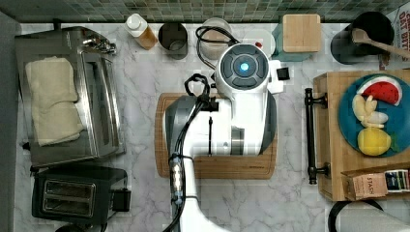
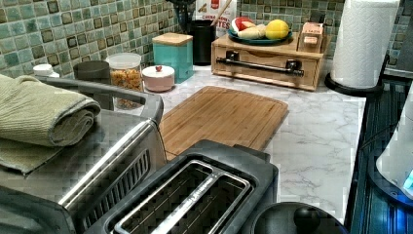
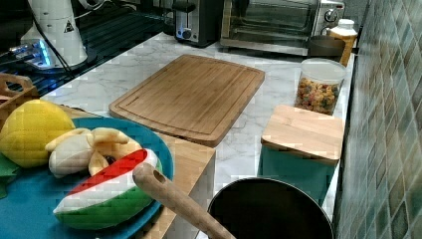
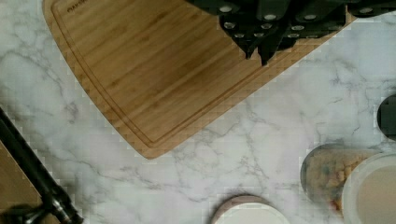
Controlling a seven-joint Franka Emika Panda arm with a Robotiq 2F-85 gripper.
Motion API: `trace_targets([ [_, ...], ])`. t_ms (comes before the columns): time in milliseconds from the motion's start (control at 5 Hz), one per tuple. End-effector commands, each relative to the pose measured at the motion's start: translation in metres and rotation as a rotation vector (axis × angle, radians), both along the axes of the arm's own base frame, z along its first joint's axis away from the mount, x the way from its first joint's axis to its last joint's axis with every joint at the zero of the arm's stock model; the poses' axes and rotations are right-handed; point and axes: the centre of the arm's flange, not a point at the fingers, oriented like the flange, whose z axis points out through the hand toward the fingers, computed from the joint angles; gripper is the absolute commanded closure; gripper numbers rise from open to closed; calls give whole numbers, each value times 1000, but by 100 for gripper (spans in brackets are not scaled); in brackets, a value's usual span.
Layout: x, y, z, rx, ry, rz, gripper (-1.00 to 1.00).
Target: Pick up the towel.
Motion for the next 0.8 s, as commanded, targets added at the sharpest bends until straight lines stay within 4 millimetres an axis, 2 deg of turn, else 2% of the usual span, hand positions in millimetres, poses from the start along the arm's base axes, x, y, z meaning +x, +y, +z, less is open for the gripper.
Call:
trace_targets([
  [200, 23, 91, 92, 124, -339, 308, 100],
  [600, 14, 144, 115, 182, -426, 474, 100],
  [800, 13, 169, 113, 224, -434, 569, -100],
])
